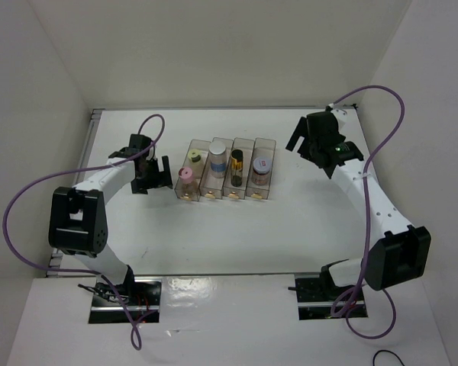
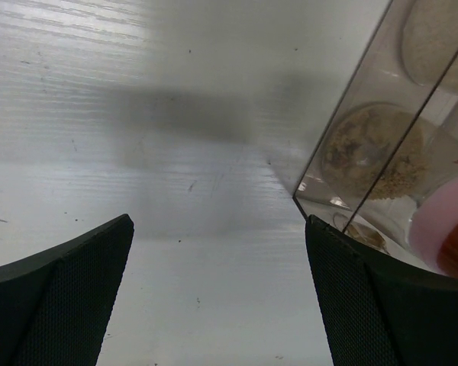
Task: Organize the condiment bottles
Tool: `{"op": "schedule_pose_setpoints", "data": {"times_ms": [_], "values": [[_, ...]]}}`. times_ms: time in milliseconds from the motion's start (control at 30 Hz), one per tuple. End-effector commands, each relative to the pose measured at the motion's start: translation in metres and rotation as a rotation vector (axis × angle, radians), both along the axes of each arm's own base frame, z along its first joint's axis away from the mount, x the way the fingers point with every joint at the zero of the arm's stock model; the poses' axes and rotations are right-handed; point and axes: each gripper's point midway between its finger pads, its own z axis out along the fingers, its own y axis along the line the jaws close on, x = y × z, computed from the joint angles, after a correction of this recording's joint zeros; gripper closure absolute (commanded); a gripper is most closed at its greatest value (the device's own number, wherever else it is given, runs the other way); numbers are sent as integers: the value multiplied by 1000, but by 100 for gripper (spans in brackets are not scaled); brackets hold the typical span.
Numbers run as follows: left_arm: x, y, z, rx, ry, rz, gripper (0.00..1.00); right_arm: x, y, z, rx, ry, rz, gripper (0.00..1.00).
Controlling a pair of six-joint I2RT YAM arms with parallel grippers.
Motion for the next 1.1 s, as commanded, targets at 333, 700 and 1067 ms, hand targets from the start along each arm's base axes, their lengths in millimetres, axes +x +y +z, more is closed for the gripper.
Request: {"op": "schedule_pose_setpoints", "data": {"times_ms": [333, 700, 1067], "values": [[5, -30, 1, -87, -16, -68, 3, 9, -23, 28, -2, -98, -8, 1], [1, -31, -1, -46, -12, -55, 0, 12, -23, 19, -1, -77, 4, 1], [-2, 6, 21, 29, -46, 77, 0, 9, -21, 10, 0, -68, 25, 1]]}}
